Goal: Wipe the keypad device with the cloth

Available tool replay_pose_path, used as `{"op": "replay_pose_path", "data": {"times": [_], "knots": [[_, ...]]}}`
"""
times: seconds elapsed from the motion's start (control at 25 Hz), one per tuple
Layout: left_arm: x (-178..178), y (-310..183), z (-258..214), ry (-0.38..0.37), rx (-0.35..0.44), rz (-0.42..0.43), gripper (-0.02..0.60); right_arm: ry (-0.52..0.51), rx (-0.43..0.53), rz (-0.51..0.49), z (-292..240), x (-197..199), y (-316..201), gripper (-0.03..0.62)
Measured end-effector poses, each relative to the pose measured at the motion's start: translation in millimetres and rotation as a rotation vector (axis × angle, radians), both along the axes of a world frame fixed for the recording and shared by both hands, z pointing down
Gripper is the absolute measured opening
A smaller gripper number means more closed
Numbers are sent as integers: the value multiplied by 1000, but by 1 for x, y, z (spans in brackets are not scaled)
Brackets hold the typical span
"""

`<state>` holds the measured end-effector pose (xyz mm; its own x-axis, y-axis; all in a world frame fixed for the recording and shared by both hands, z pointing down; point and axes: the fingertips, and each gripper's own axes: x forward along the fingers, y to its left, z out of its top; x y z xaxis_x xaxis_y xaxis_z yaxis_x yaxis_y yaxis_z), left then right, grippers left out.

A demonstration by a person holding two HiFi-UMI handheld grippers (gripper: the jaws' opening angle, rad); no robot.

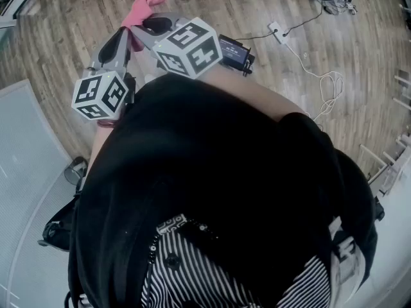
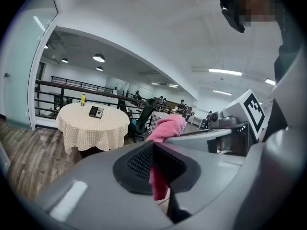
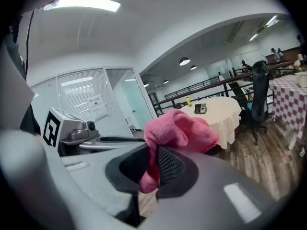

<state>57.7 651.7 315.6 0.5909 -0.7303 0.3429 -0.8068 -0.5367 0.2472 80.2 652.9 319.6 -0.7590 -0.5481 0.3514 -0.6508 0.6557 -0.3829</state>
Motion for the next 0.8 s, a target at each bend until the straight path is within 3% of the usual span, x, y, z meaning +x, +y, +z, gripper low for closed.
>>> {"op": "replay_pose_path", "data": {"times": [0.64, 0.8], "knots": [[25, 1, 6, -14, -4, -32, 3, -18, -11, -53, 9, 22, 7, 43], [17, 2, 11, 26, -10, -47, 3, -26, -11, -52, 12, 17, 7, 44]]}}
